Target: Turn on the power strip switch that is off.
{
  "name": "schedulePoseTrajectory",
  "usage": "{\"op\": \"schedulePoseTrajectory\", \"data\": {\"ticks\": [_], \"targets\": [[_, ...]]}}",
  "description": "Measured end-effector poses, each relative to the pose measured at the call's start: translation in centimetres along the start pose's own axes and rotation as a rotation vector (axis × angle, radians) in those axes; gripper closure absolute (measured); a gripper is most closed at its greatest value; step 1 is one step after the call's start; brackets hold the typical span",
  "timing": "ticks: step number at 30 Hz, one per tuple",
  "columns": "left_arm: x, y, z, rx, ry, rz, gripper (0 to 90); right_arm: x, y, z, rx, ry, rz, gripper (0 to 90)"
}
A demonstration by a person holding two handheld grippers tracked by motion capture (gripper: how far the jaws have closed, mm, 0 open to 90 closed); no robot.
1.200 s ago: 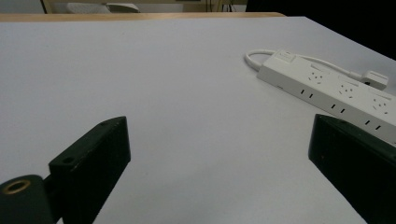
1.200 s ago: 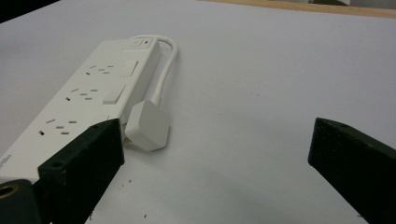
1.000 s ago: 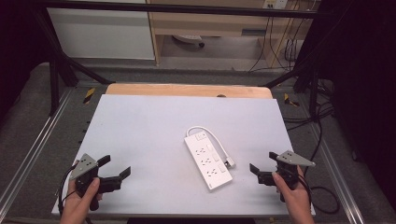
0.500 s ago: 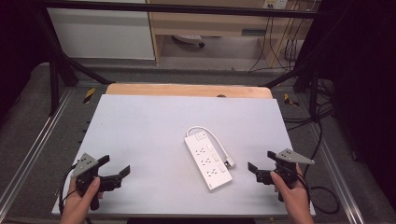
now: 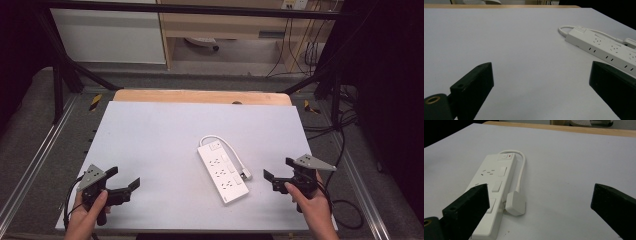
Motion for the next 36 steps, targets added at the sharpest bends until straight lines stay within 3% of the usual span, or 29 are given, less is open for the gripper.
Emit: {"op": "schedulePoseTrajectory", "data": {"ticks": [16,27,36], "targets": [[0.1,0.3,-0.2,-0.018,-0.004,-0.006,5.6,-1.5,-0.1,2.4,0.013,-0.058,0.044,3.1],[0.1,0.4,-0.3,-0.025,0.007,-0.008,5.6,-1.7,0.3,3.5,0.036,-0.063,0.041,2.7],[0.2,0.4,-0.3,-0.028,0.012,-0.010,5.9,-2.1,0.5,4.6,0.043,-0.062,0.065,3.1]]}}
Point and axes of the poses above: each handheld gripper's, and its own axes: y roughly forward along the jaws, z roughly out of its top, x roughly to its right, the point moved 6 cm from there along y, roughly forward along the jaws, and after that the axes turned 14 degrees about -z, right-handed, at the moved point
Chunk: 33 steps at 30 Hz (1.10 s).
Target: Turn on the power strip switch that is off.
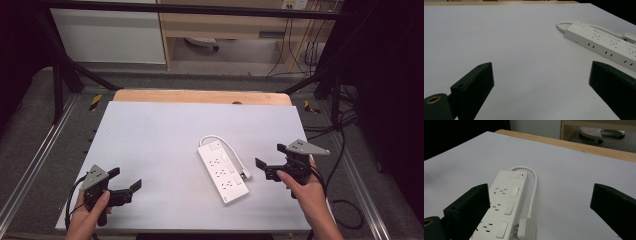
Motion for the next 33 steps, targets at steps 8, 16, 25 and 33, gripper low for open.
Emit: {"op": "schedulePoseTrajectory", "data": {"ticks": [8,16,25,33], "targets": [[0.1,0.1,0.0,-0.005,0.003,-0.004,6.1,-0.5,0.3,0.9,0.013,-0.004,0.014,3.9],[0.0,0.1,-0.1,-0.005,0.003,0.001,6.0,-1.6,1.0,1.5,0.024,-0.010,0.040,5.9],[0.1,0.2,-0.1,-0.008,0.008,-0.003,6.0,-2.5,1.9,2.0,0.022,-0.015,0.056,4.3],[0.2,0.2,-0.1,-0.010,0.010,-0.006,6.0,-2.8,2.3,1.9,0.011,-0.021,0.062,4.6]]}}
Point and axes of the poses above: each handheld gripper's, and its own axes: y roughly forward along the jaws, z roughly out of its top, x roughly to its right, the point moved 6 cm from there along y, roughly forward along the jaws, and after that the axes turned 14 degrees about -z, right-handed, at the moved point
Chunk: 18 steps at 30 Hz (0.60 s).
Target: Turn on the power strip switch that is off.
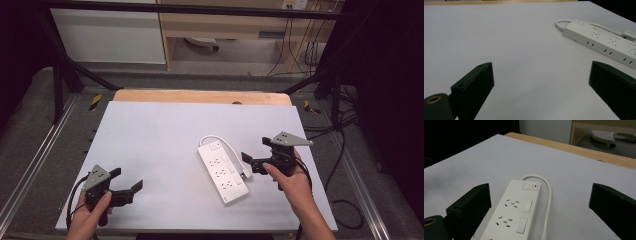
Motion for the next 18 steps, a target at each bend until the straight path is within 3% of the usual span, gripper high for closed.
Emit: {"op": "schedulePoseTrajectory", "data": {"ticks": [18], "targets": [[0.0,0.0,0.0,-0.007,0.004,0.000,6.0,-0.6,1.6,0.7,-0.014,-0.029,0.009,8.6]]}}
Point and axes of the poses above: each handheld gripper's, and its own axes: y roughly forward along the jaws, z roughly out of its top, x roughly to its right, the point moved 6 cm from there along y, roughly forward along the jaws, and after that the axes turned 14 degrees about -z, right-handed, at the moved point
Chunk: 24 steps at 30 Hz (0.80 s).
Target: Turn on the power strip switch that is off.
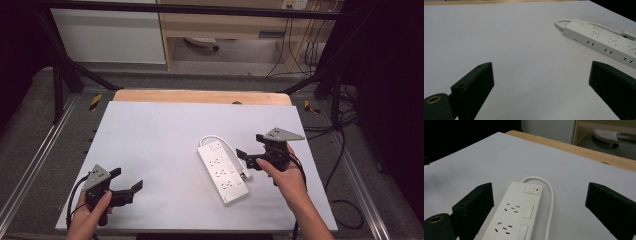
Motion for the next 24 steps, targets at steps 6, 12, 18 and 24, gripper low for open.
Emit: {"op": "schedulePoseTrajectory", "data": {"ticks": [6,12,18,24], "targets": [[0.1,0.1,0.0,-0.001,0.001,-0.003,6.1,-0.3,0.6,0.3,-0.001,-0.005,0.008,8.8],[0.1,0.1,-0.1,-0.005,0.002,-0.001,6.1,-0.6,1.2,0.4,-0.014,-0.008,0.015,8.2],[0.2,0.1,0.0,-0.007,0.007,-0.005,6.2,-0.9,1.6,0.3,-0.023,-0.009,0.020,8.0],[0.2,0.1,0.0,-0.008,0.009,-0.007,6.2,-1.0,2.2,0.4,-0.031,0.001,0.025,9.3]]}}
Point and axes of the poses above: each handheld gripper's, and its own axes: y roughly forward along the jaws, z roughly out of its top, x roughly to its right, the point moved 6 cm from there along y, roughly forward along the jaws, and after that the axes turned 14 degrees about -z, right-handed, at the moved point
